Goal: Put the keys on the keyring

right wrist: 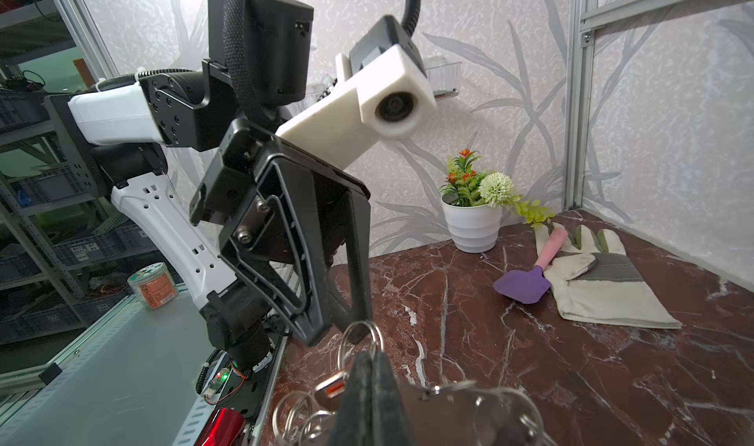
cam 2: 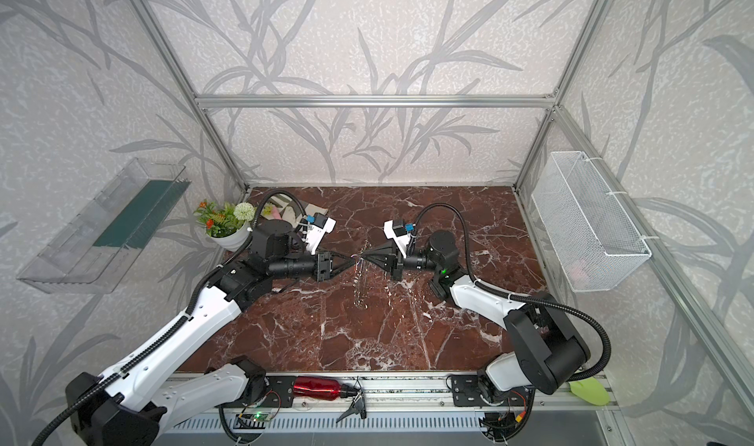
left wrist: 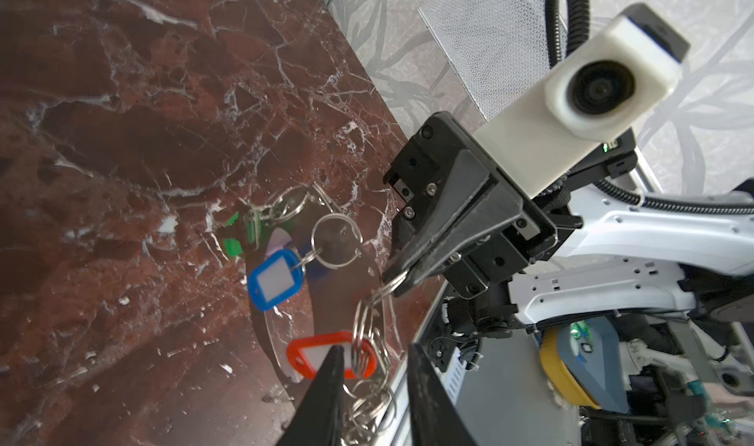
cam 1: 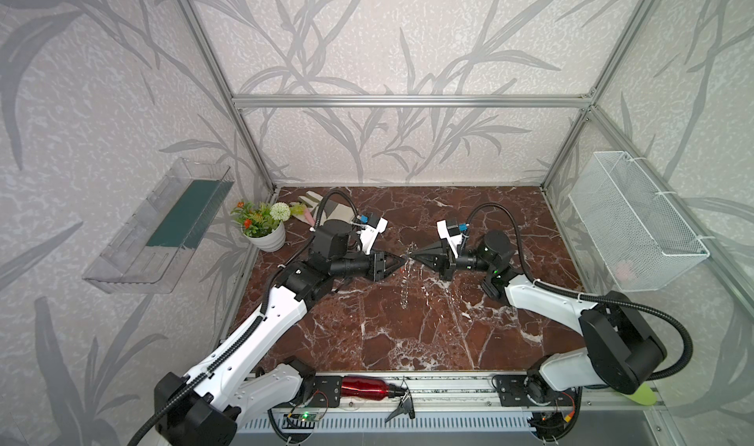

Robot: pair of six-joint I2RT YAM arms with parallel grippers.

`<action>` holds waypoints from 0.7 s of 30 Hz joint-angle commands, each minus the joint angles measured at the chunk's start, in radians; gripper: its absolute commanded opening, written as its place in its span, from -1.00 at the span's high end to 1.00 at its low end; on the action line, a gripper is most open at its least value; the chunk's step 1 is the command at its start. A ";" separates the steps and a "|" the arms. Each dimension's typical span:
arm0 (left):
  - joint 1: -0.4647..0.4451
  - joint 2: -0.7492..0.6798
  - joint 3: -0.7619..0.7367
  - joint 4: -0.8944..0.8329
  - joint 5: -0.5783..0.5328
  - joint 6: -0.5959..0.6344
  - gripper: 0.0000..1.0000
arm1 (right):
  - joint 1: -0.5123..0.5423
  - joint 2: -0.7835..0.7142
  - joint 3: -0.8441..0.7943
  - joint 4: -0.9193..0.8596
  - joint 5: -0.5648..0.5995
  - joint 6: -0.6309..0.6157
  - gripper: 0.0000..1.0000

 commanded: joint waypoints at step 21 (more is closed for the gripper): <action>-0.003 0.058 0.017 -0.053 -0.006 -0.066 1.00 | 0.007 0.001 0.013 0.182 -0.004 0.065 1.00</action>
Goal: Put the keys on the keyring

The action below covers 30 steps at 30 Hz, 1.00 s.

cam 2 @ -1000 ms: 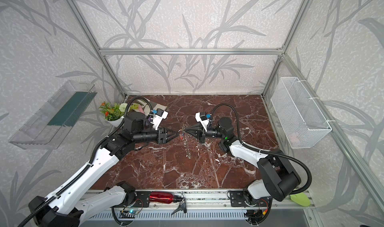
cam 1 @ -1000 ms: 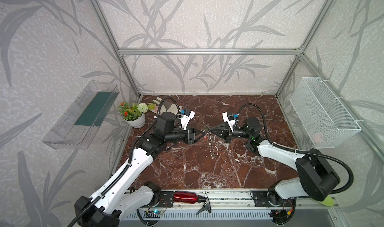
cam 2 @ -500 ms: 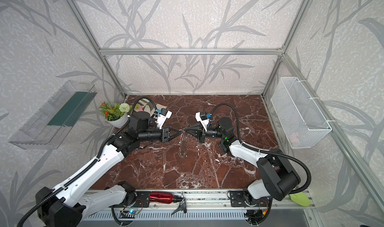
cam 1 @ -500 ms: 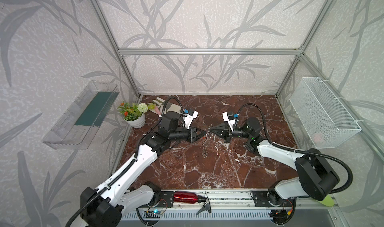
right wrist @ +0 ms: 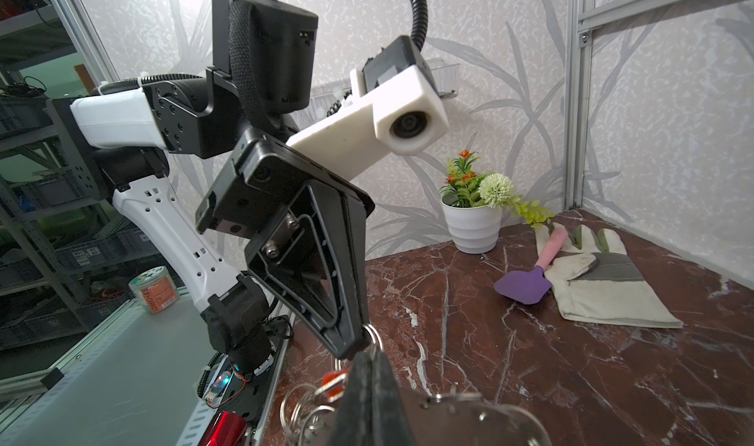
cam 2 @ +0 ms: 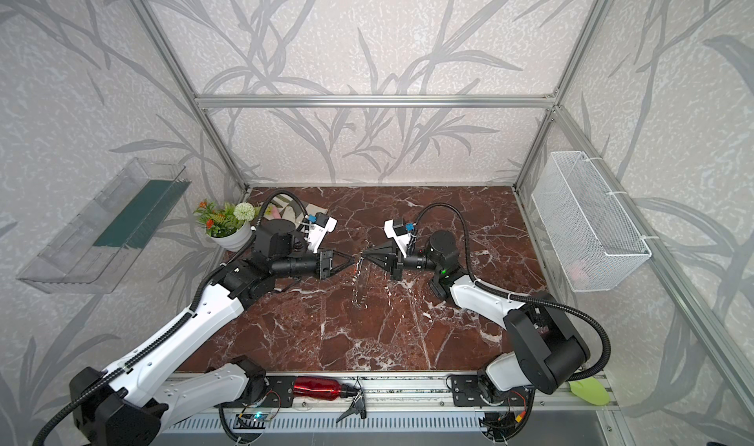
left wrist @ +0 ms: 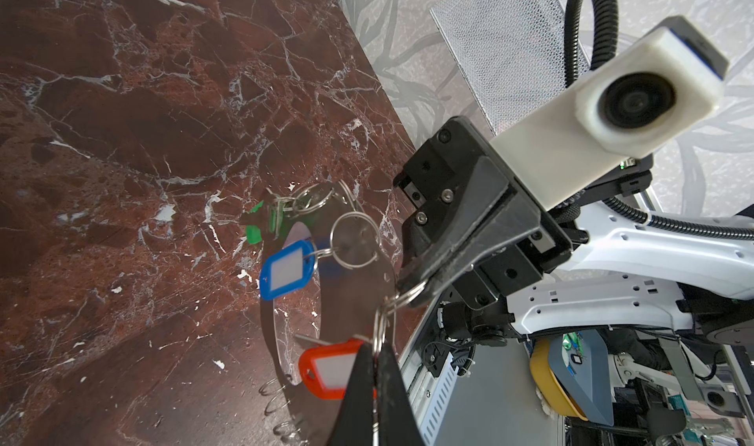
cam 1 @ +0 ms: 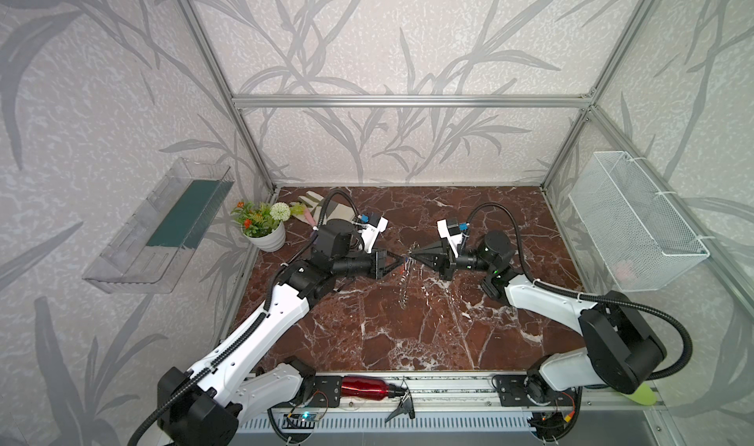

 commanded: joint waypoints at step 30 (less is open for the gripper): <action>-0.001 0.190 0.057 0.296 0.056 -0.231 0.80 | 0.034 0.094 0.009 0.408 -0.031 0.194 1.00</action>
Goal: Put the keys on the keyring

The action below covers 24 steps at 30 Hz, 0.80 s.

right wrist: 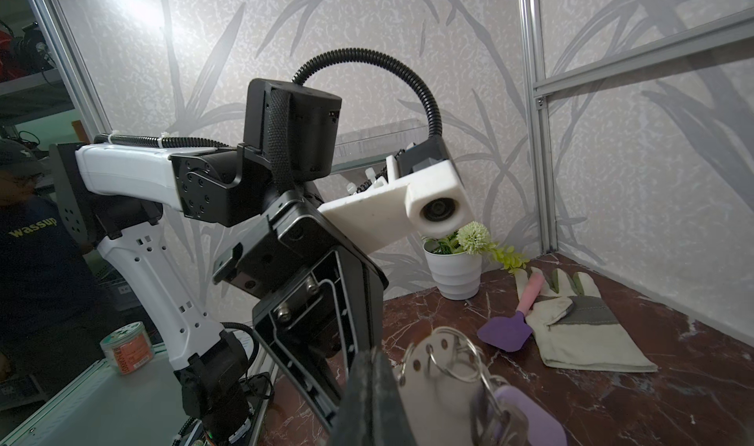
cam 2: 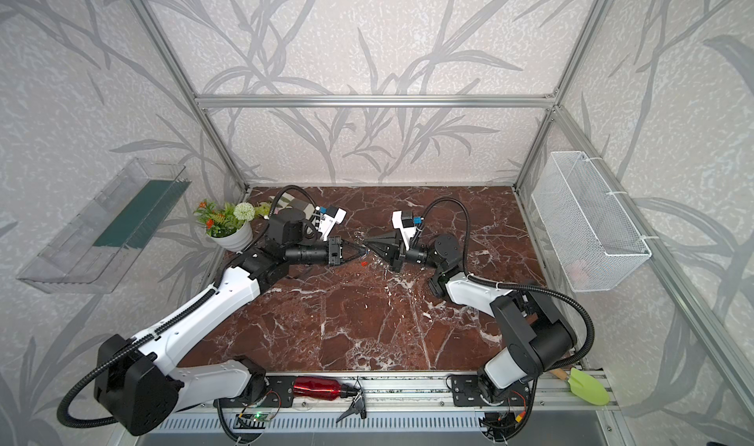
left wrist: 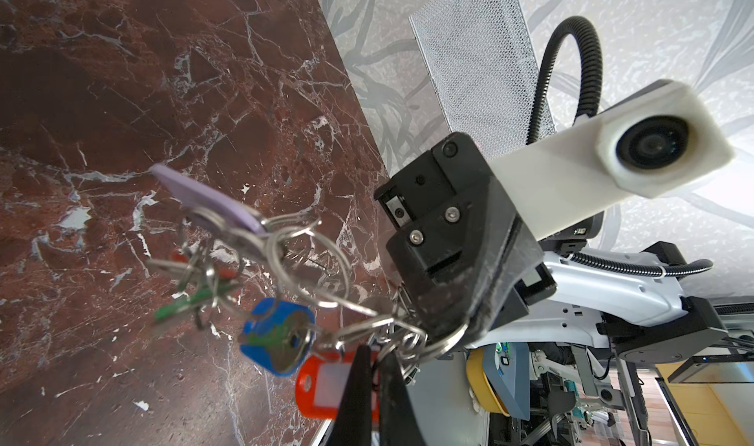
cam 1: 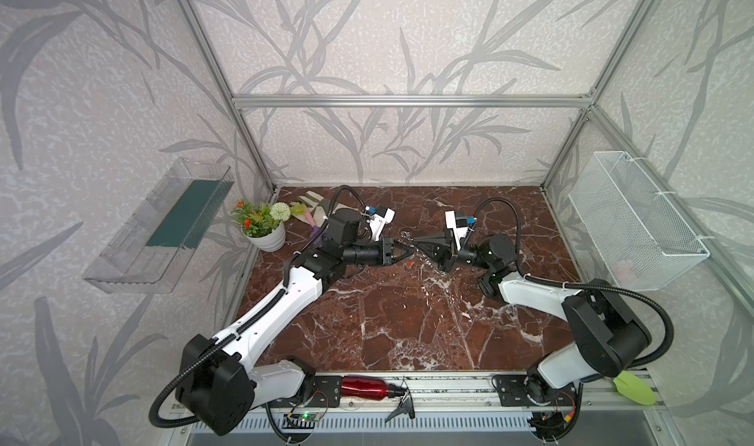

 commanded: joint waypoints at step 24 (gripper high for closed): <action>0.120 -0.255 -0.081 -0.110 -0.011 0.389 0.07 | 0.018 0.013 0.005 0.085 -0.088 0.007 1.00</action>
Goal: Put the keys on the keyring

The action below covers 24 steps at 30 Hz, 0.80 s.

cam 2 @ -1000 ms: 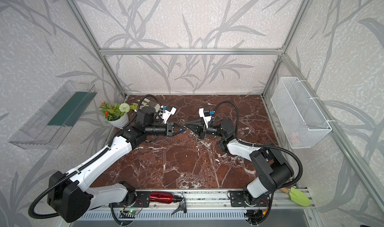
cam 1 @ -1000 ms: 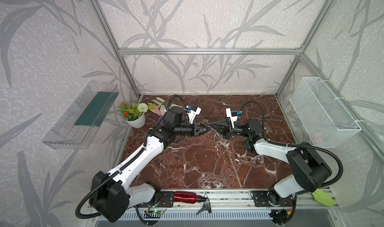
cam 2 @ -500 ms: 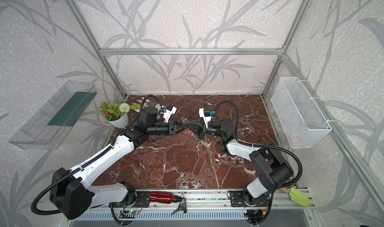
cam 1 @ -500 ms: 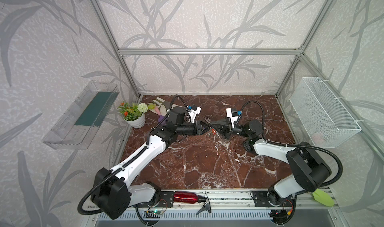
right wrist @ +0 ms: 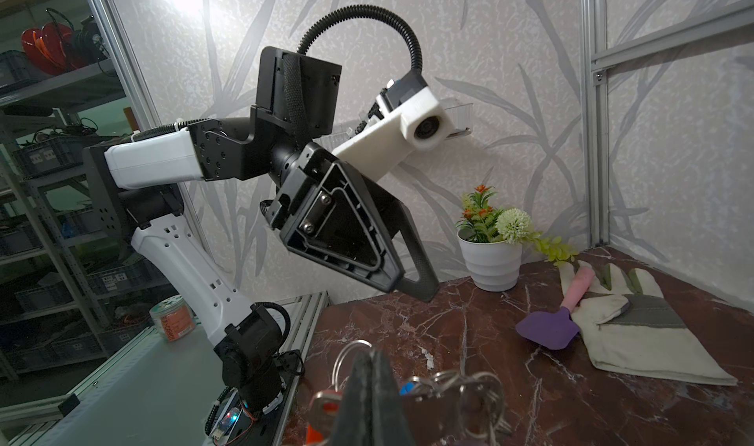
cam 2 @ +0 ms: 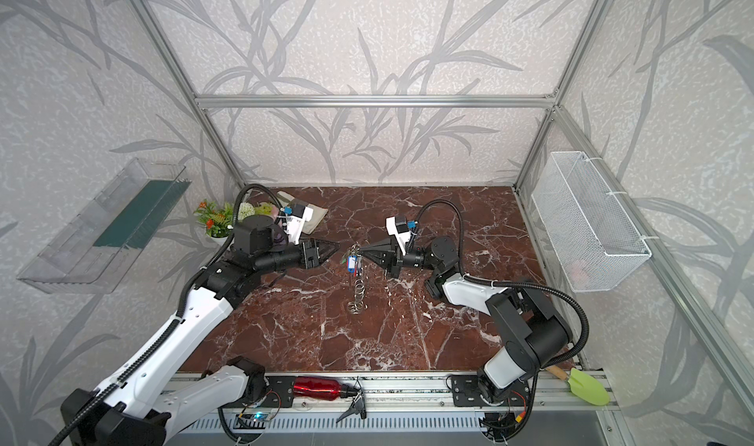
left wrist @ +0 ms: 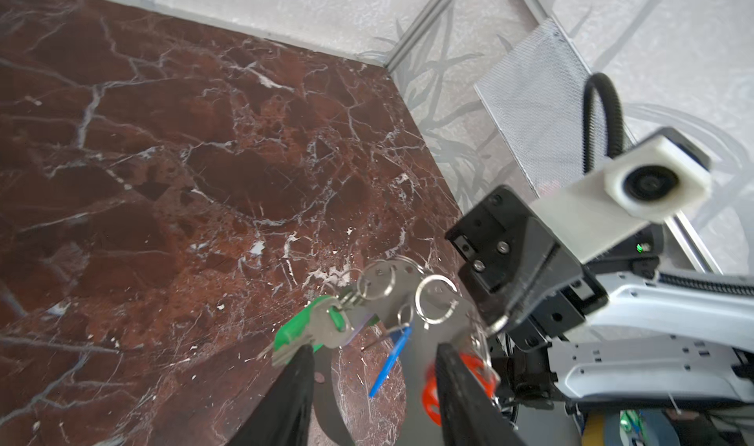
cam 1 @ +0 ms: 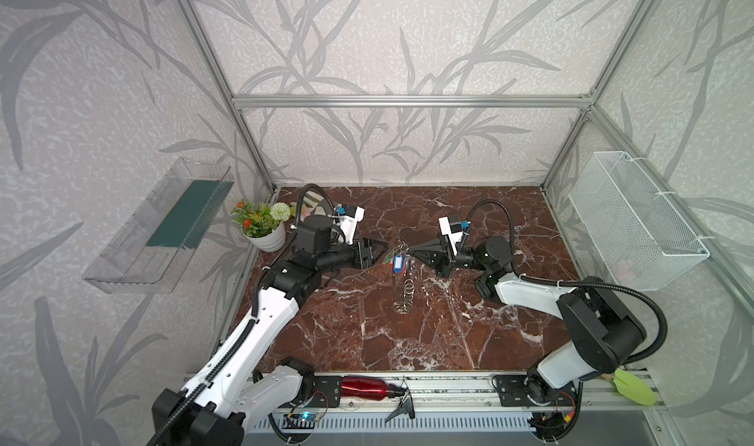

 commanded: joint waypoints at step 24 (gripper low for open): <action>-0.112 0.079 -0.050 0.347 0.236 0.153 0.45 | 0.002 -0.023 0.014 0.041 -0.021 0.018 1.00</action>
